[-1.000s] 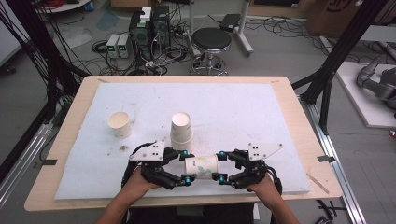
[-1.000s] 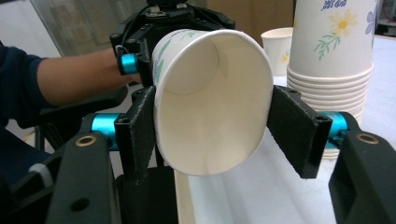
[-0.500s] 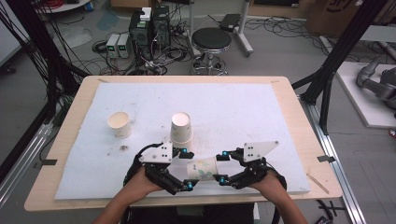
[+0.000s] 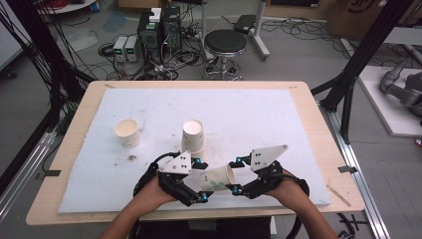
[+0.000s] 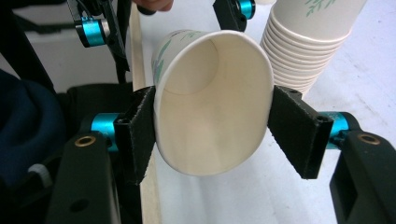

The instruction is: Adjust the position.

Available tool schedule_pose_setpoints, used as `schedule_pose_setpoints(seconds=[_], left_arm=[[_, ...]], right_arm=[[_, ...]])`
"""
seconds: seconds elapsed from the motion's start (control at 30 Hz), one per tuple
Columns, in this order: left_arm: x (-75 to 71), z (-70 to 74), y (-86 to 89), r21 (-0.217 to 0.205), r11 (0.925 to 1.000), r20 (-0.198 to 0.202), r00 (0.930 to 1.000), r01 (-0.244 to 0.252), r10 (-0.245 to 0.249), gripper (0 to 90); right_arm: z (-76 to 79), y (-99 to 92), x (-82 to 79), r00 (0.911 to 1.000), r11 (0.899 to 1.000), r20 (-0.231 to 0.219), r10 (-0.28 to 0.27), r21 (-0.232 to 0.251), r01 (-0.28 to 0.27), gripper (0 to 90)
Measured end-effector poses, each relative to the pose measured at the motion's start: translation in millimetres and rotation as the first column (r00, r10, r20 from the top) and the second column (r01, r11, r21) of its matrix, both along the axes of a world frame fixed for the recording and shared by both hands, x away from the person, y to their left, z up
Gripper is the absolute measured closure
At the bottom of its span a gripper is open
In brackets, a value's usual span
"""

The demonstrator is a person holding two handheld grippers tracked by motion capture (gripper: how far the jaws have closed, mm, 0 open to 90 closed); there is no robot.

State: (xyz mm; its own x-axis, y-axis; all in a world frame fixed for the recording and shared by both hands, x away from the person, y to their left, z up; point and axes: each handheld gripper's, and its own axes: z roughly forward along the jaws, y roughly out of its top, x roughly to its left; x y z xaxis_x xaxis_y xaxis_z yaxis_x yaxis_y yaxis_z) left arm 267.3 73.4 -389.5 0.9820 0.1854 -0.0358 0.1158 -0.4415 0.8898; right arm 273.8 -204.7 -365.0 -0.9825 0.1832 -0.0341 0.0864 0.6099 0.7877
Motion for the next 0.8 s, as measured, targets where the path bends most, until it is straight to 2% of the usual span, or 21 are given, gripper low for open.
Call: schedule_pose_setpoints(seconds=[0.17,0.4,0.57,0.8], left_arm=[[0.8,-1.2,-0.6,0.036,0.9994,0.006,1.0000,-0.002,0.002,17.8],[1.2,-1.1,-1.1,0.069,0.9976,0.014,0.9999,-0.002,0.001,19.2],[1.5,-1.7,-1.7,0.081,0.9967,0.013,0.9999,0.000,-0.001,20.1],[2.3,-2.3,-4.3,0.137,0.9903,0.017,0.9996,0.019,-0.021,22.0]], right_arm=[[7.4,11.4,0.8,0.9994,0.996,0.029,0.020,-0.088,-0.017,35.0],[14.1,24.5,3.0,0.9976,0.985,0.052,0.045,-0.169,-0.036,34.8],[15.4,30.3,3.6,0.9972,0.982,0.046,0.059,-0.184,-0.049,34.6],[14.7,36.6,4.2,0.9963,0.975,0.048,0.072,-0.214,-0.060,34.4]])
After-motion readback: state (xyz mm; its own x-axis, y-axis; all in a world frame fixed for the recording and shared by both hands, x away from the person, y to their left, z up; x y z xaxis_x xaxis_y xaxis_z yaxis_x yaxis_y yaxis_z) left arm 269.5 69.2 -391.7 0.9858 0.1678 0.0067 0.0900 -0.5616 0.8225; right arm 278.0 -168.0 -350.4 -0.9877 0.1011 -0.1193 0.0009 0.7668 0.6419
